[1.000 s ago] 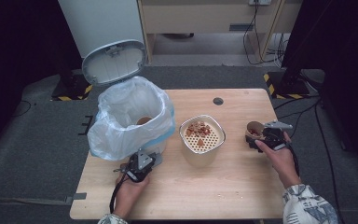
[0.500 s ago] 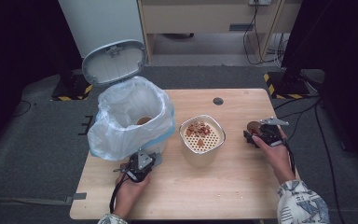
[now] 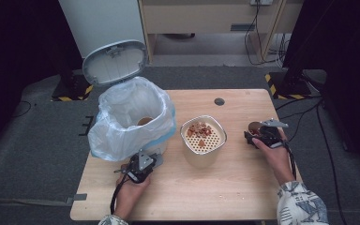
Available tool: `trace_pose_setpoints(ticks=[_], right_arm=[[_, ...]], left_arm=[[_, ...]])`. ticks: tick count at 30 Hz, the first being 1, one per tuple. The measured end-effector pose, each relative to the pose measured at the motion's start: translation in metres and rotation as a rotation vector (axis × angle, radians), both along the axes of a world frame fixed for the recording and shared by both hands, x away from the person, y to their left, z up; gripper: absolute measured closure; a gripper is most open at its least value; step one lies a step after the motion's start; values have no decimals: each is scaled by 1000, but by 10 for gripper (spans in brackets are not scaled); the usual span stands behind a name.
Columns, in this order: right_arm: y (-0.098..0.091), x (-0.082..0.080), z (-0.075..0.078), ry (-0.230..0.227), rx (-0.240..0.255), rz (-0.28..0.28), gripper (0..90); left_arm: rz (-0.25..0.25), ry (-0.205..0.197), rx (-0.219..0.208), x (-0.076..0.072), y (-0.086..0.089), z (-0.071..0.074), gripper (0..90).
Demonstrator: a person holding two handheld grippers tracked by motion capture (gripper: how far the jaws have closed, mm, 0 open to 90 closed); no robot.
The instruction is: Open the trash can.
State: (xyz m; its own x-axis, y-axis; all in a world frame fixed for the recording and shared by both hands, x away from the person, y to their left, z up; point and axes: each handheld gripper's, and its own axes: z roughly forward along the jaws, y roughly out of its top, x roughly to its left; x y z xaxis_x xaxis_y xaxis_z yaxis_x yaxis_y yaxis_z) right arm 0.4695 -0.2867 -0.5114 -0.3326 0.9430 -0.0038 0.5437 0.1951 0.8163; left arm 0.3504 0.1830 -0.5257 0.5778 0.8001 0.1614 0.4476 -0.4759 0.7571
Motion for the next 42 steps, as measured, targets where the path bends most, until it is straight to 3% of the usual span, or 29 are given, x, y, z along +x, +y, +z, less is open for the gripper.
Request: trace_pose_setpoints(ticks=[12, 30, 42], right_arm=[[-2, -2, 2, -46, 8, -1, 311], [-3, -16, 48, -83, -4, 48, 318], [3, -17, 69, -102, -11, 69, 322]], left_arm=[[0, 0, -1, 0, 0, 0, 866], [1, -3, 1, 0, 0, 0, 866], [2, -2, -4, 0, 0, 0, 866]])
